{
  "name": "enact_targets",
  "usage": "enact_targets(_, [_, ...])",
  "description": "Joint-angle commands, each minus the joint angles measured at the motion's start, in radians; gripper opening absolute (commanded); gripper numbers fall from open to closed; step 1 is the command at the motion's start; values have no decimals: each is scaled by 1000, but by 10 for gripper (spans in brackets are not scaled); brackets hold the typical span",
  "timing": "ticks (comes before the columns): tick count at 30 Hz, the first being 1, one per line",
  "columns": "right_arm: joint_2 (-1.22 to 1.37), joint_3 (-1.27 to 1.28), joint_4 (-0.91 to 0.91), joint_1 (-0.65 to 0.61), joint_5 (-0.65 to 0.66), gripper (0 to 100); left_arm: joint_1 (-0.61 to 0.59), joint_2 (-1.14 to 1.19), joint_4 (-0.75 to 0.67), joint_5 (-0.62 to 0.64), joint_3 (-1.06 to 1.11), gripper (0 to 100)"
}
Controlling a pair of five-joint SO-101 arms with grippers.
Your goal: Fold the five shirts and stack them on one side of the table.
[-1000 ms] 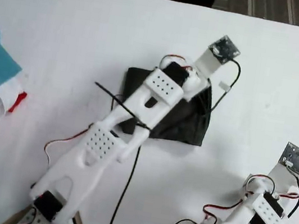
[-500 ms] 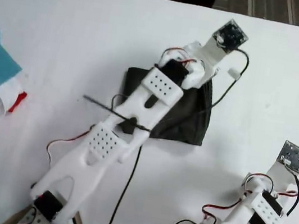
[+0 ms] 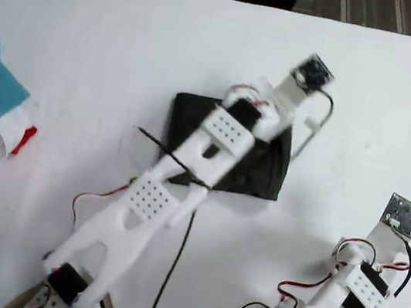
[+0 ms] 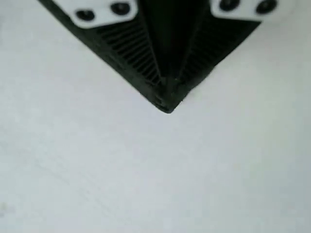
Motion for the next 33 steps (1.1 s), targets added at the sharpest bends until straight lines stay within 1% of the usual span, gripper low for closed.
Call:
enact_targets(1, [-24,-5,-15,-5,0,18,54,-23,-25,3,-16,27])
enact_targets(5, [-24,-5,-15,-7,0,18,41,-31,-15,3,-88,27])
enact_targets(9, [-24,-5,-15,-7,0,18,-11,-38,32,3,-166,27])
enact_targets(12, [-24,-5,-15,-7,0,18,-48,-43,135,3,-275,27])
enact_targets(14, [-24,-5,-15,-7,0,18,-68,-97,206,3,-259,27])
enact_targets(18, [-25,-5,-13,-7,0,18,-149,-189,381,3,-259,27])
enact_targets(20, [-33,-8,13,-4,-2,18,-203,-196,417,3,-254,27])
enact_targets(22, [-33,-57,107,-18,-9,18,-261,-178,430,3,-252,27])
enact_targets(24, [-33,-153,232,-96,-43,18,-313,-135,422,3,-257,27])
enact_targets(27, [-24,-339,377,-249,-109,18,-365,-60,399,3,-259,27])
enact_targets(30, [-22,-496,443,-429,-161,18,-396,9,365,3,-260,27])
enact_targets(33, [-22,-551,441,-619,-189,18,-402,58,316,8,-260,27])
